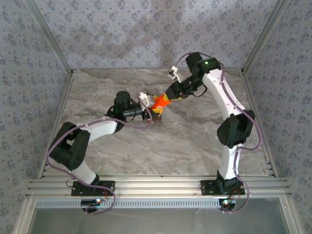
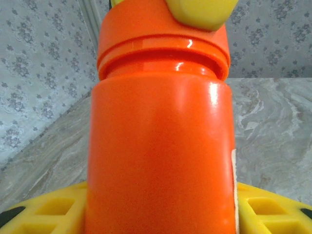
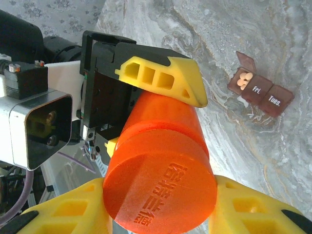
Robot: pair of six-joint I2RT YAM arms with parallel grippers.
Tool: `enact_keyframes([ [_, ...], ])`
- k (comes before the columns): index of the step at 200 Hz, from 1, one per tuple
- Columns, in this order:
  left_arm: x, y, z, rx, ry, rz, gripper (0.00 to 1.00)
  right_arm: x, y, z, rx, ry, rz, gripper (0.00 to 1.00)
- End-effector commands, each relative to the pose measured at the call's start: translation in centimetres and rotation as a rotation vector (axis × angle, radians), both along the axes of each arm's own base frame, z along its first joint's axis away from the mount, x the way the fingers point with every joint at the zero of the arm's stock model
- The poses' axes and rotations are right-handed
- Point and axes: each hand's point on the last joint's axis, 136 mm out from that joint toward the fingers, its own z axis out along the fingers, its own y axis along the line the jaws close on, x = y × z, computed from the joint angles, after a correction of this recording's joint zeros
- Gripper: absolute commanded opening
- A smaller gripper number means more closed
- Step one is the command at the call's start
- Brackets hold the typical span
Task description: Sort the pills into containers
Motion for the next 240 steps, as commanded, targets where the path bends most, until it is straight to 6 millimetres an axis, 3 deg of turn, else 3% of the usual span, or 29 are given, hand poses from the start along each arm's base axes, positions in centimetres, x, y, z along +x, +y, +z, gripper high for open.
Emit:
enact_keyframes([
  [1, 0.4, -0.8, 4.9, -0.105, -0.184, 0.043, 0.0, -0.8, 2.0, 0.4, 0.102, 0.115, 0.019, 0.41],
  [31, 0.5, -1.4, 4.7, -0.08, -0.223, 0.067, 0.0, -0.2, 2.9, 0.8, 0.124, 0.134, -0.032, 0.42],
  [60, 0.6, -1.7, 4.3, -0.063, -0.217, 0.057, 0.0, -0.5, 3.9, 0.0, 0.054, 0.153, -0.064, 0.46],
  [98, 0.7, -1.6, 4.4, -0.065, -0.216, 0.067, 0.0, -0.6, 3.7, -0.8, 0.028, 0.177, -0.066, 0.53],
  [168, 1.0, -1.3, 4.5, -0.084, -0.198, 0.097, 0.0, 0.3, 2.9, 3.7, 0.096, 0.052, -0.096, 0.82],
  [196, 1.1, -1.2, 4.5, -0.092, -0.191, 0.107, 0.0, 0.1, 1.5, 4.9, 0.096, 0.003, -0.126, 0.94],
  [240, 1.3, -0.9, 4.5, -0.098, -0.182, 0.126, 0.0, 1.9, -2.6, 5.8, 0.126, -0.042, -0.304, 0.98],
])
